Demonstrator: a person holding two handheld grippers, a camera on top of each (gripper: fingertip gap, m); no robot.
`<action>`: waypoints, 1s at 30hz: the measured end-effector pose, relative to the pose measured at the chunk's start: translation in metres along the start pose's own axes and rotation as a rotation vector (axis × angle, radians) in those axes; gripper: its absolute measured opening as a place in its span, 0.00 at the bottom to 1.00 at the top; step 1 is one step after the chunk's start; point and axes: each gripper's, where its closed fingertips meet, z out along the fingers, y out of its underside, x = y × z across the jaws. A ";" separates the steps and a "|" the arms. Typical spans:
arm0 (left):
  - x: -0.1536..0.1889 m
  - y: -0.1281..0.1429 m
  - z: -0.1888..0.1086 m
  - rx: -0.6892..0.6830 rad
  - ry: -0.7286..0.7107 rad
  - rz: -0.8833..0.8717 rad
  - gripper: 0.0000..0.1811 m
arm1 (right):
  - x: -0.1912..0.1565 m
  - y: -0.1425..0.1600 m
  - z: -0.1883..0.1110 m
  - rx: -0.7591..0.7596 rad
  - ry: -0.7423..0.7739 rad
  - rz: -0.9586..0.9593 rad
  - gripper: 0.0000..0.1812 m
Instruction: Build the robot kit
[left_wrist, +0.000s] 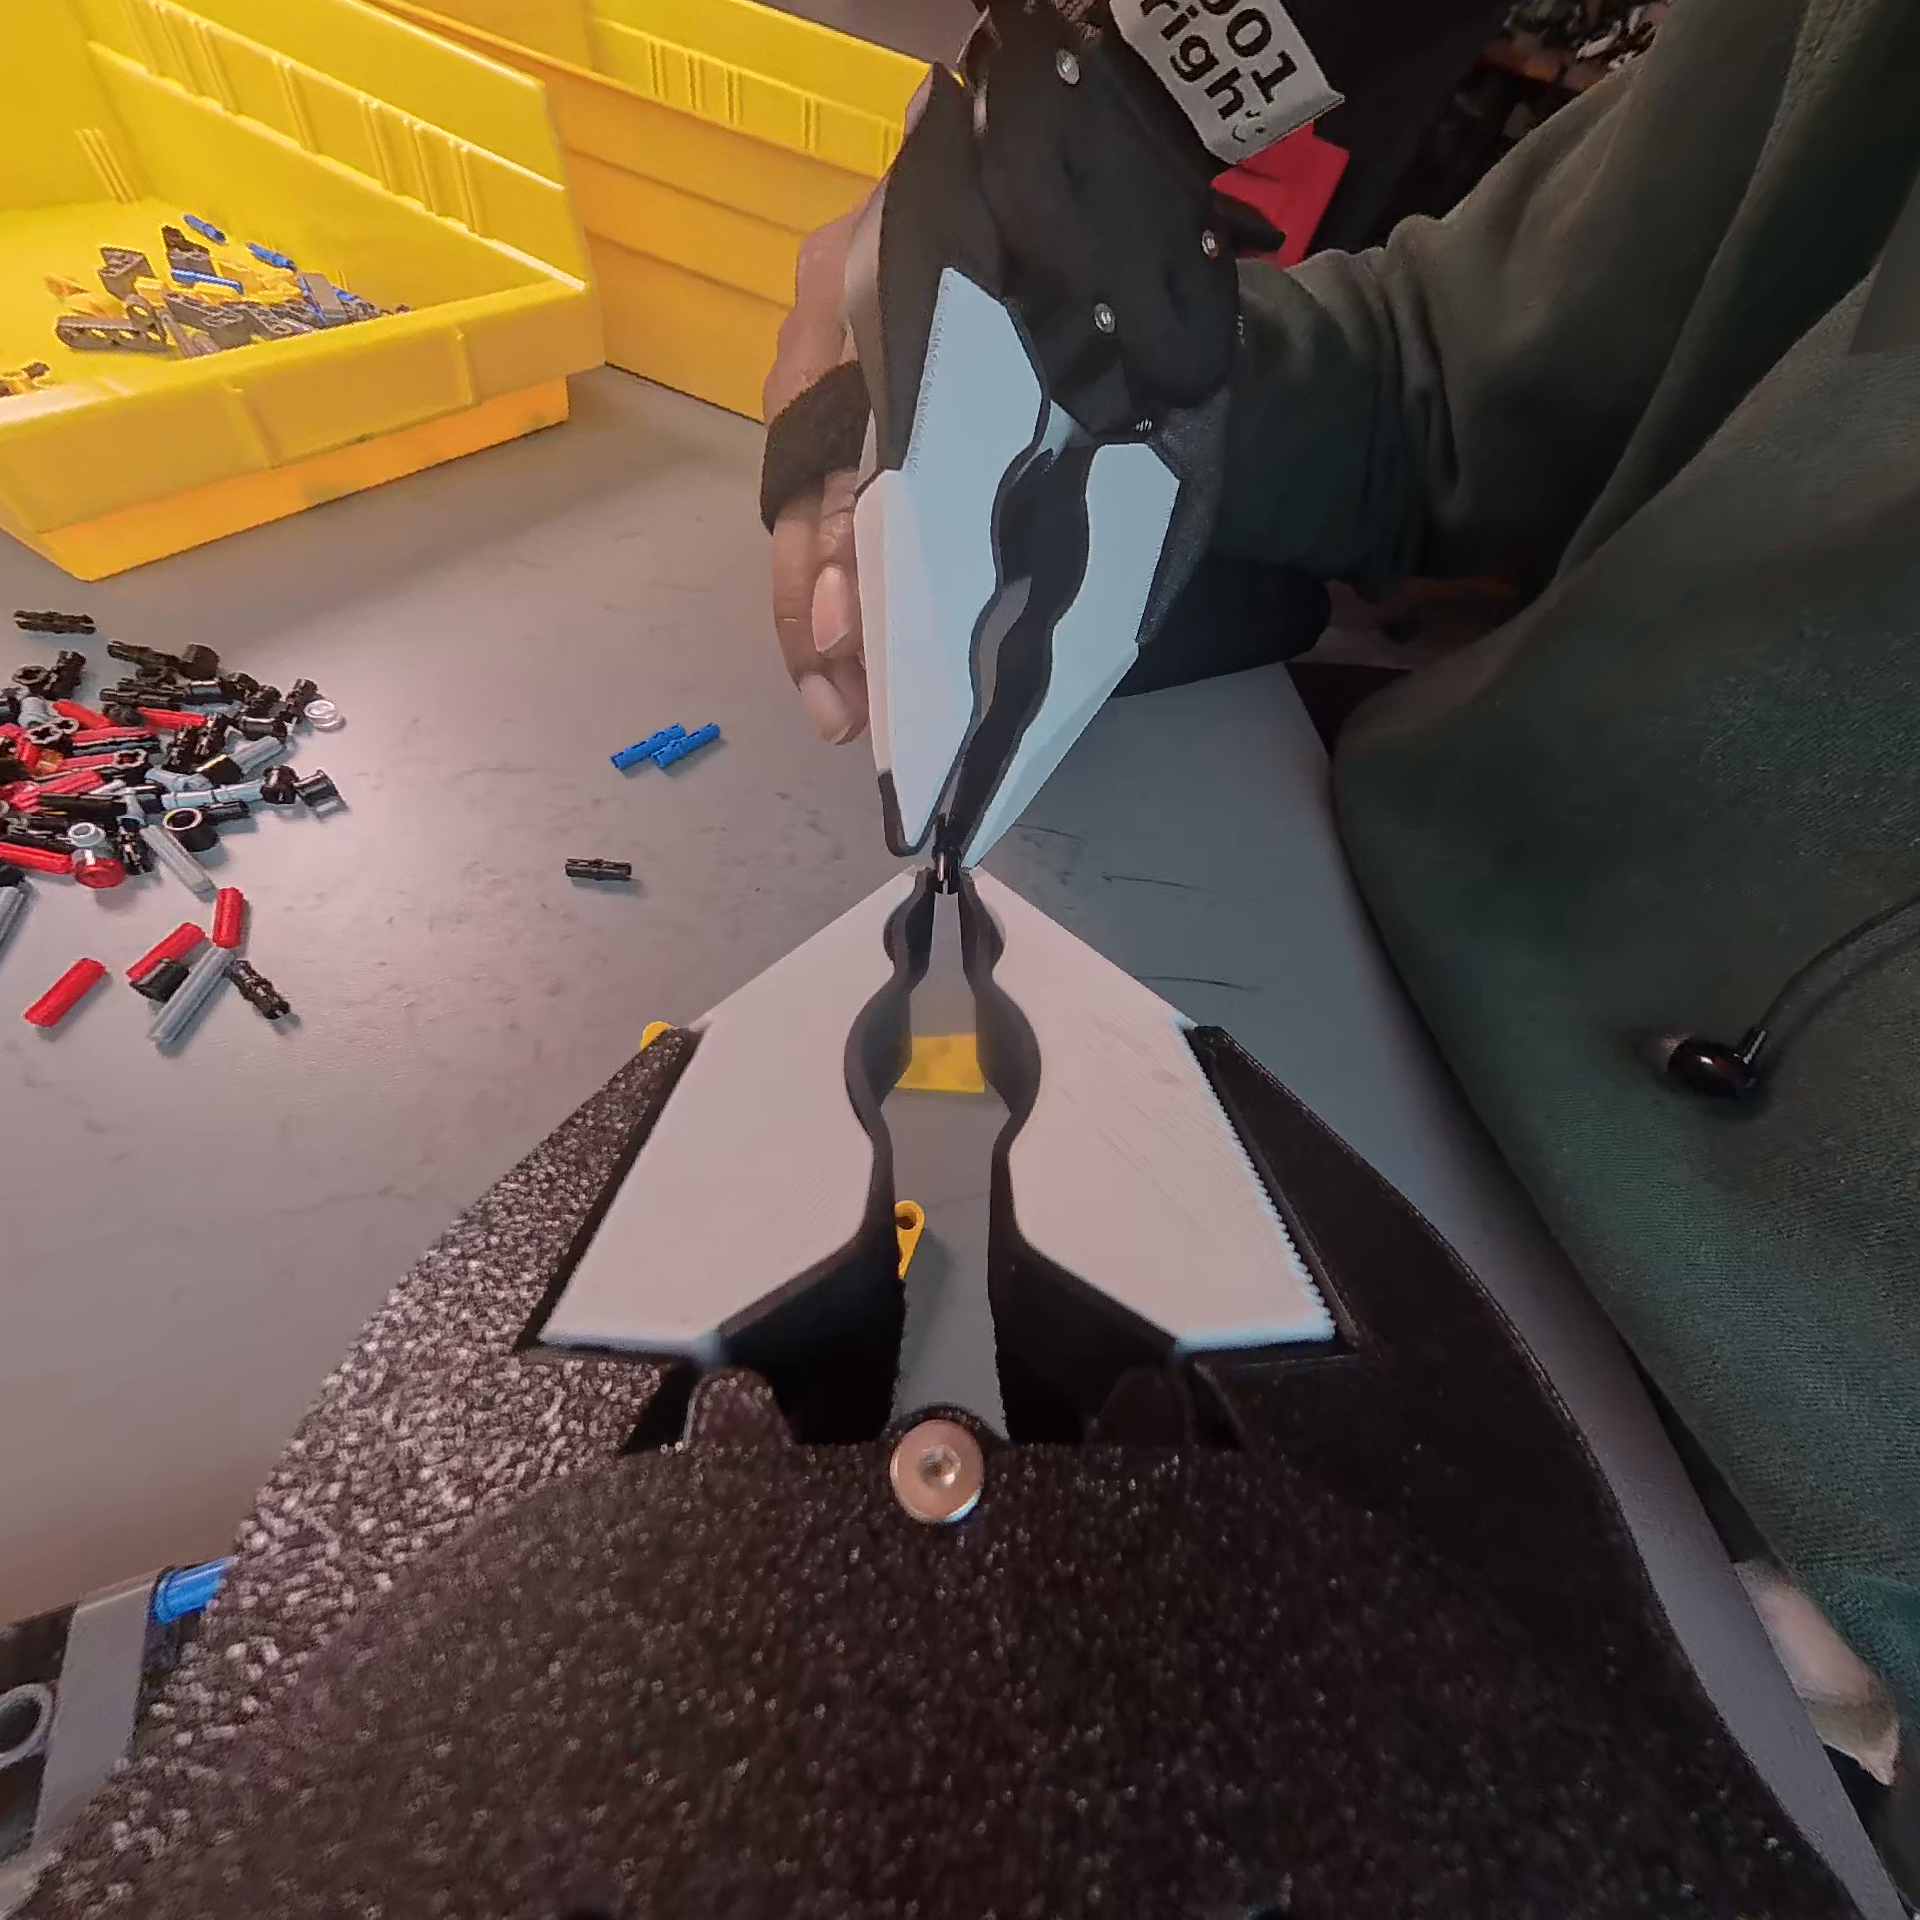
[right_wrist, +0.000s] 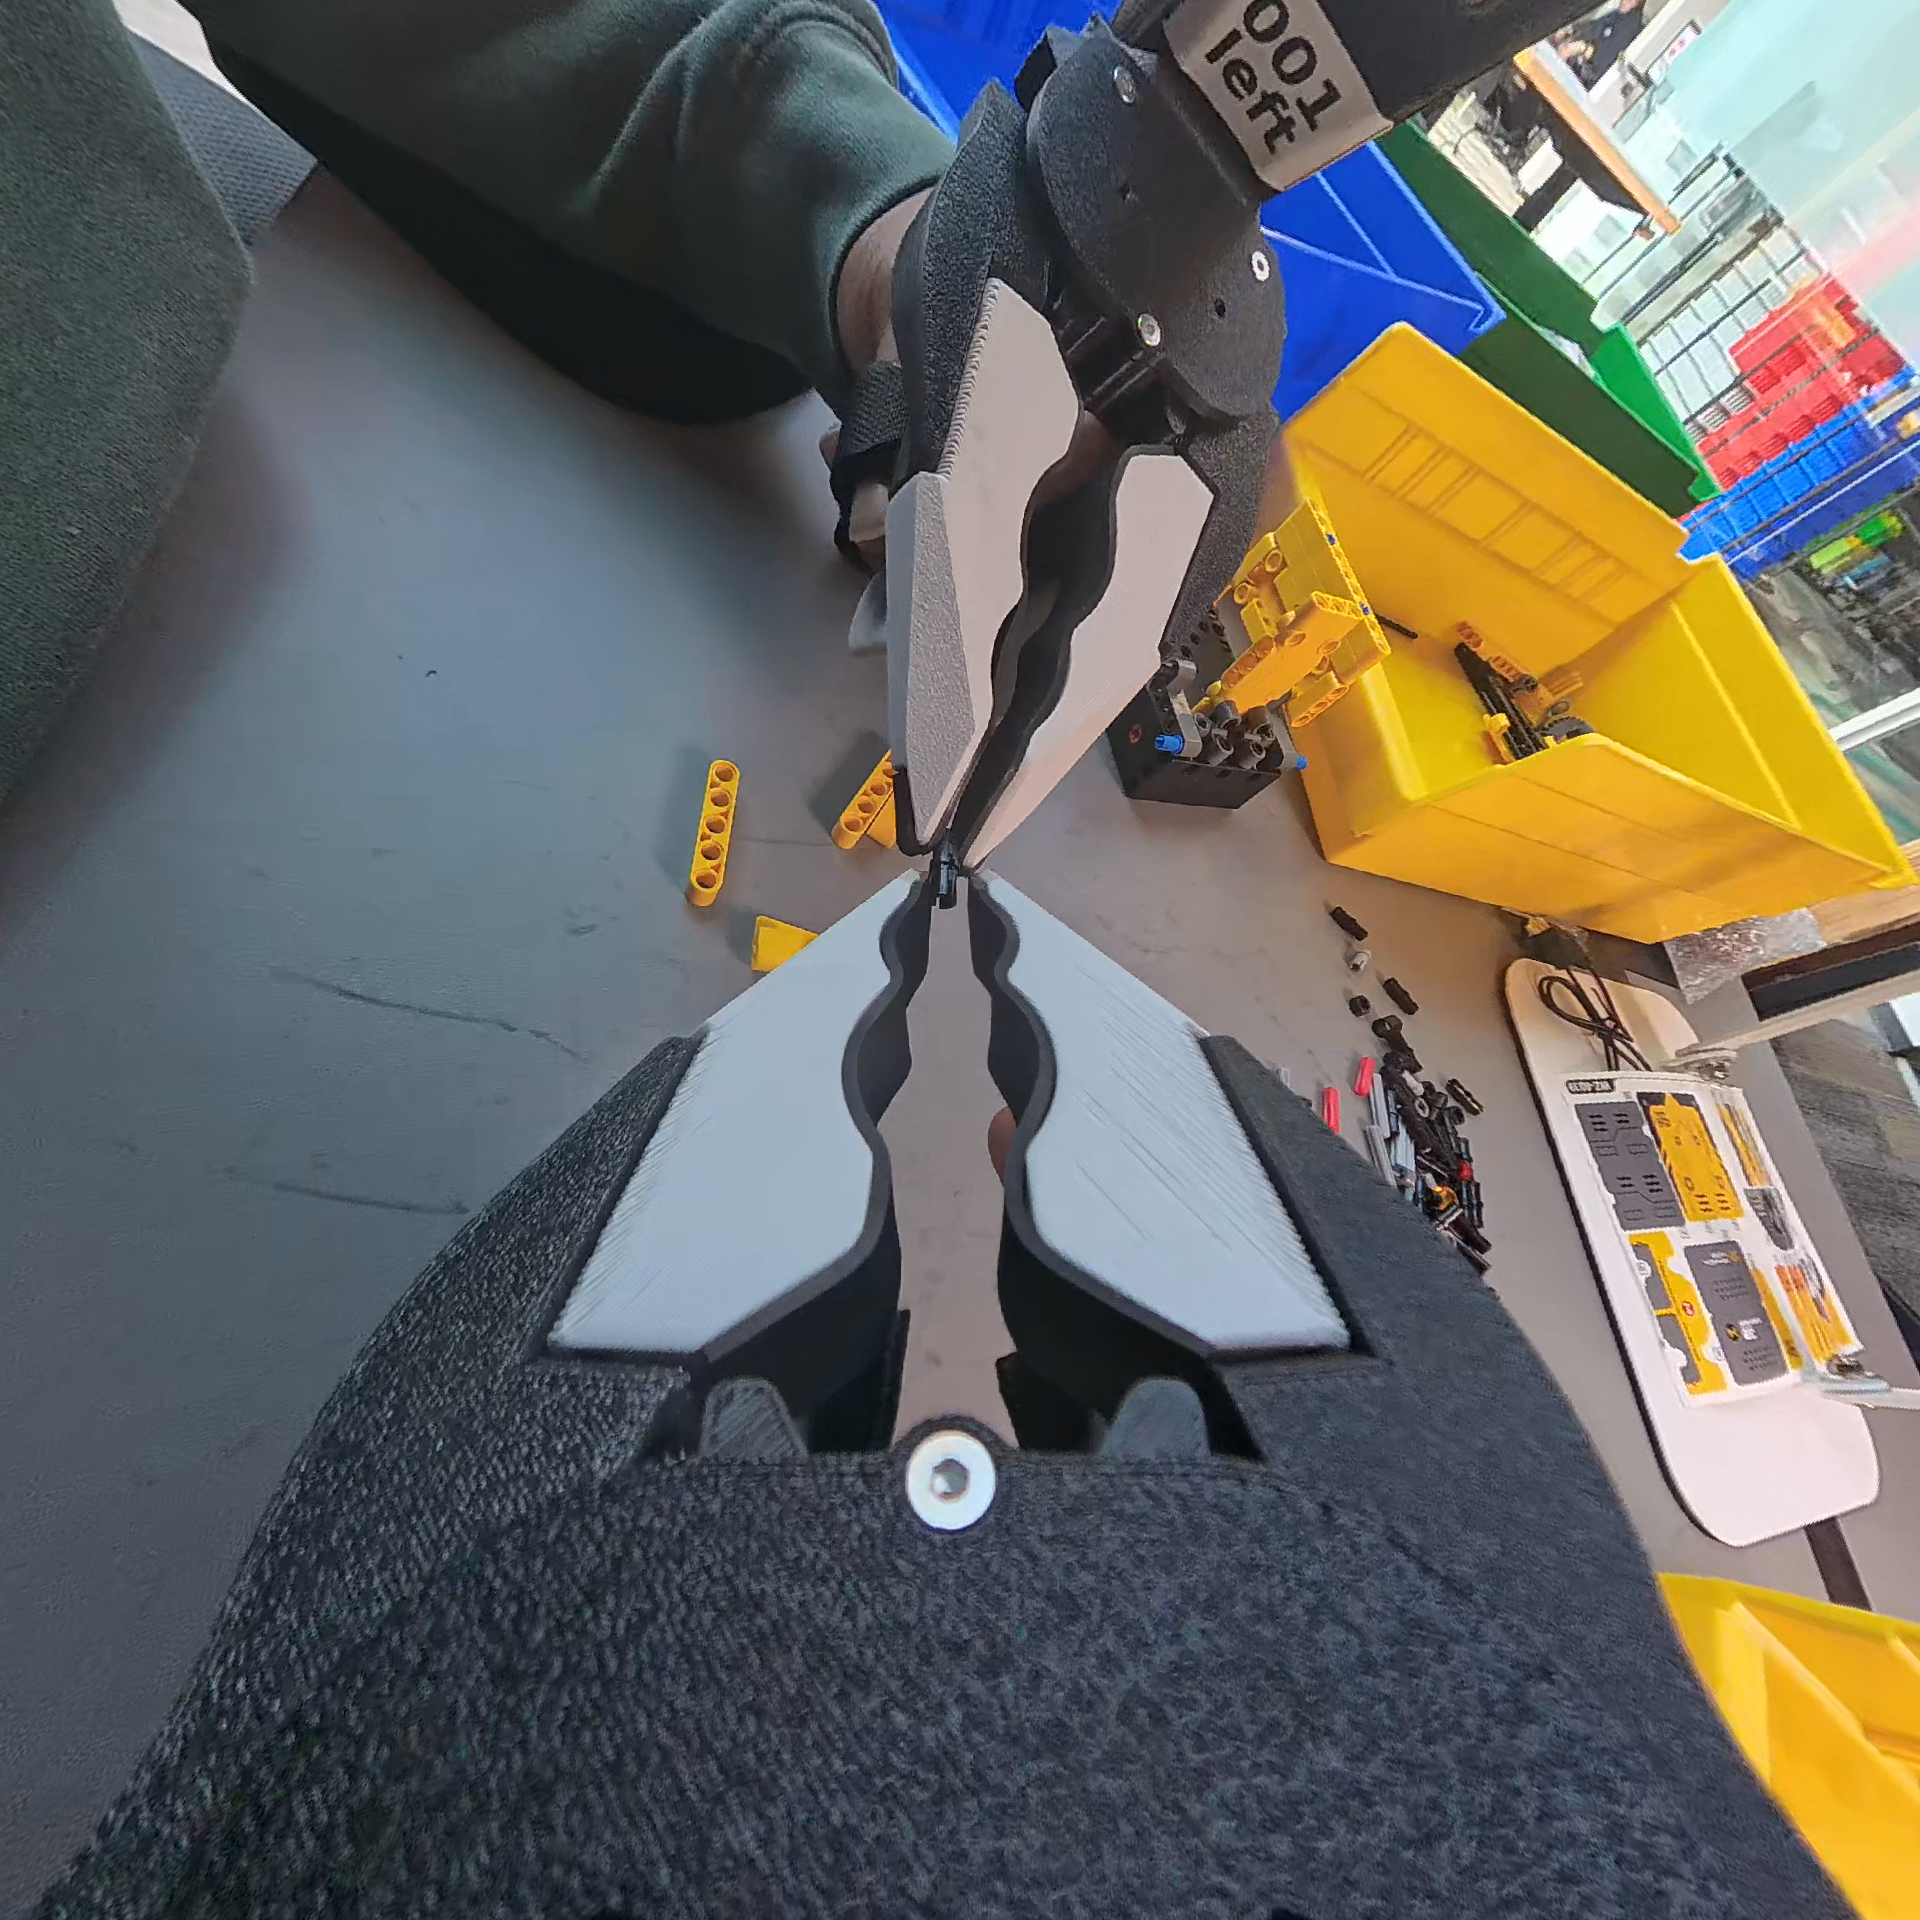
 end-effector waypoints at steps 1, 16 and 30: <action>0.000 0.000 0.000 0.002 0.002 -0.003 0.02 | 0.000 -0.001 0.000 0.001 0.004 -0.006 0.04; -0.005 0.004 0.002 -0.029 -0.046 0.013 0.02 | 0.001 0.004 0.001 -0.003 -0.022 0.058 0.03; -0.008 0.055 0.014 -0.412 -0.184 0.112 0.12 | -0.030 0.041 0.019 -0.152 -0.204 0.213 0.02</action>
